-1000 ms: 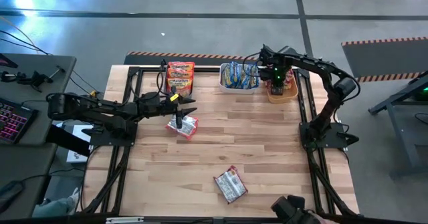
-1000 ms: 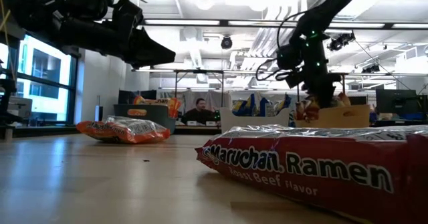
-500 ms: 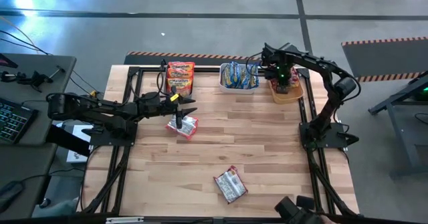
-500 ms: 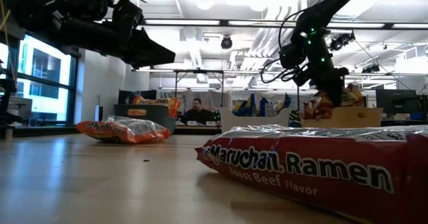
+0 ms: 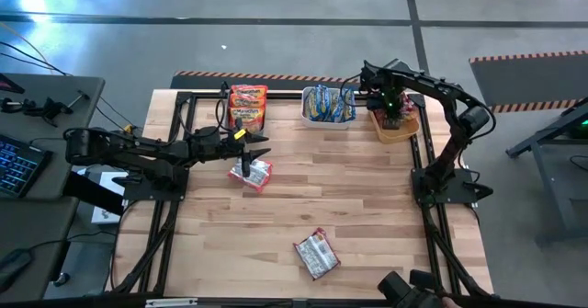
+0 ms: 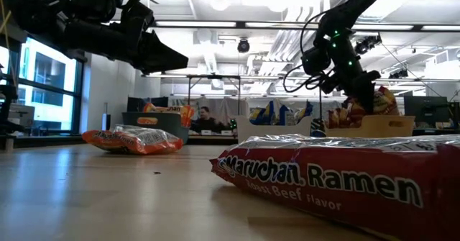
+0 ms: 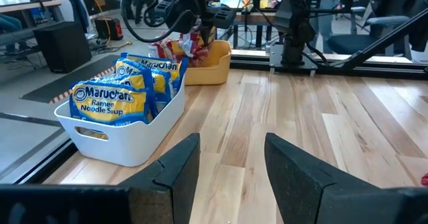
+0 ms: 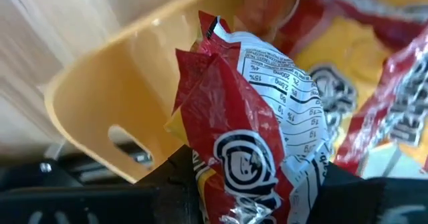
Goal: Sort Maruchan noodles
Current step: Put the left red noodle pack into the yellow bin
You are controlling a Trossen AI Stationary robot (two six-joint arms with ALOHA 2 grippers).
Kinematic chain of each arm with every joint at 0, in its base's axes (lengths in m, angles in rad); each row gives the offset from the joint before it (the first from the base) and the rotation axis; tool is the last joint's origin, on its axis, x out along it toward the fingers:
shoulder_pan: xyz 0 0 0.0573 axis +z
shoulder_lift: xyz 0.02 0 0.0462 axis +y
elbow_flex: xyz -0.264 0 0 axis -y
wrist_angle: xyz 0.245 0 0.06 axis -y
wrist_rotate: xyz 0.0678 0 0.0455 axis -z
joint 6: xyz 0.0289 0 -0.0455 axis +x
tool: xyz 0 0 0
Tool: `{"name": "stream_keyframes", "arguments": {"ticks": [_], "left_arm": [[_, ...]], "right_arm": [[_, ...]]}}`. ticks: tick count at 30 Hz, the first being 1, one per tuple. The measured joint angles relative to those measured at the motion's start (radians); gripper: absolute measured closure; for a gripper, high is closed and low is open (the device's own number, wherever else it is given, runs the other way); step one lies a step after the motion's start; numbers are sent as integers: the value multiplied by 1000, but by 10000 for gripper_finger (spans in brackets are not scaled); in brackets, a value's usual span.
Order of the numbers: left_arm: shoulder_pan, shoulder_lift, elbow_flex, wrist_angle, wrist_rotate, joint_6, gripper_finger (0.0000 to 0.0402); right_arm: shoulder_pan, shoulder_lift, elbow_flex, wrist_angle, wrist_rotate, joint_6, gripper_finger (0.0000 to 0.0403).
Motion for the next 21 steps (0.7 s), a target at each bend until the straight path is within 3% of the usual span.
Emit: {"name": "stream_keyframes", "arguments": {"ticks": [5, 14, 21], "left_arm": [[0, 0, 0, 0, 0, 0, 247], [0, 0, 0, 1, 0, 8, 247], [0, 0, 0, 1, 0, 12, 247]], "right_arm": [[0, 1, -3, 49, -55, -23, 286], [5, 2, -82, 115, -40, -71, 286], [5, 2, -84, 190, -110, -119, 286]]}}
